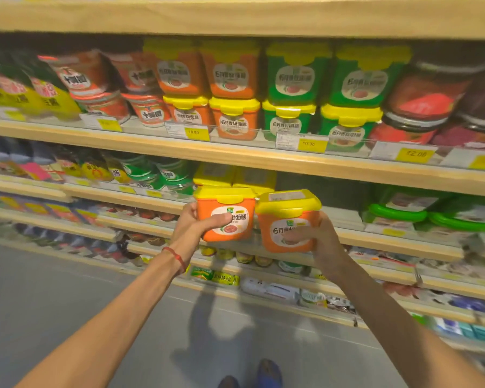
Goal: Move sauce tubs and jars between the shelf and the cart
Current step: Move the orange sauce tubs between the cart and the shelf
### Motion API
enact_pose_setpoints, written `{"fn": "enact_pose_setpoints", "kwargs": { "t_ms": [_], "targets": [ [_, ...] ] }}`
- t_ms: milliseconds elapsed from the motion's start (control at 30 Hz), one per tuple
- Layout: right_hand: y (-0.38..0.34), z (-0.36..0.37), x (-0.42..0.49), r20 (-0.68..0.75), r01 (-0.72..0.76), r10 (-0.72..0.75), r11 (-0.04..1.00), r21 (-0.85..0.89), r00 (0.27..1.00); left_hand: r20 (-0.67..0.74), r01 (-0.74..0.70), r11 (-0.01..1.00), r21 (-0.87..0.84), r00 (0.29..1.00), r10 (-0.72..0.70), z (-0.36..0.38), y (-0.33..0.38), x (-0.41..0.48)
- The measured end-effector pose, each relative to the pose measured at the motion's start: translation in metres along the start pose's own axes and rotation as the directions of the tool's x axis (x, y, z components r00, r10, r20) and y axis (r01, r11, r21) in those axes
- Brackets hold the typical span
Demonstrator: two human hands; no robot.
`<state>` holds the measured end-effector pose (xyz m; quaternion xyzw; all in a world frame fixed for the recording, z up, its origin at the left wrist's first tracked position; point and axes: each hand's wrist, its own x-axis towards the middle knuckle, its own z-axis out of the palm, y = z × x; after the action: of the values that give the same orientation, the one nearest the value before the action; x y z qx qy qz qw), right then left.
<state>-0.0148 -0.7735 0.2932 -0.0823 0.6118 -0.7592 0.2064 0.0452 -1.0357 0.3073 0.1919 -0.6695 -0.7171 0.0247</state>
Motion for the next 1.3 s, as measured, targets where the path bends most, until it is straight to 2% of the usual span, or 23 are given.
{"fn": "enact_pose_setpoints", "kwargs": {
  "t_ms": [133, 233, 400, 567, 767, 900, 1033, 1300],
  "targets": [
    [0.001, -0.002, 0.008, 0.014, -0.003, 0.003, 0.999, 0.043, 1.0, -0.066, -0.07, 0.996, 0.056, 0.995, 0.074, 0.002, -0.008, 0.008],
    [0.011, 0.0, 0.014, -0.019, 0.006, -0.006, 1.0, 0.008, 1.0, -0.081, -0.147, 0.975, 0.165, 0.984, 0.161, -0.003, -0.016, 0.021],
    [0.034, 0.0, 0.035, -0.089, 0.017, -0.023, 0.998, -0.067, 0.996, -0.066, -0.262, 0.938, 0.225, 0.957, 0.283, -0.017, -0.027, 0.05],
    [0.057, 0.003, 0.061, -0.191, 0.047, -0.06, 0.996, -0.071, 0.98, -0.003, -0.456, 0.848, 0.27, 0.881, 0.474, -0.034, -0.03, 0.085],
    [0.074, 0.012, 0.074, -0.27, 0.124, -0.139, 0.99, -0.069, 0.953, 0.091, -0.632, 0.653, 0.417, 0.744, 0.662, -0.041, -0.029, 0.126],
    [0.079, 0.014, 0.075, -0.282, 0.141, -0.159, 0.986, -0.084, 0.946, 0.12, -0.666, 0.586, 0.461, 0.702, 0.702, -0.04, -0.033, 0.143],
    [0.079, 0.014, 0.074, -0.293, 0.146, -0.167, 0.985, -0.093, 0.941, 0.111, -0.69, 0.58, 0.433, 0.68, 0.725, -0.038, -0.037, 0.153],
    [0.07, 0.019, 0.073, -0.303, 0.142, -0.175, 0.981, -0.13, 0.937, 0.089, -0.598, 0.647, 0.473, 0.763, 0.64, -0.035, -0.037, 0.164]
  ]
}}
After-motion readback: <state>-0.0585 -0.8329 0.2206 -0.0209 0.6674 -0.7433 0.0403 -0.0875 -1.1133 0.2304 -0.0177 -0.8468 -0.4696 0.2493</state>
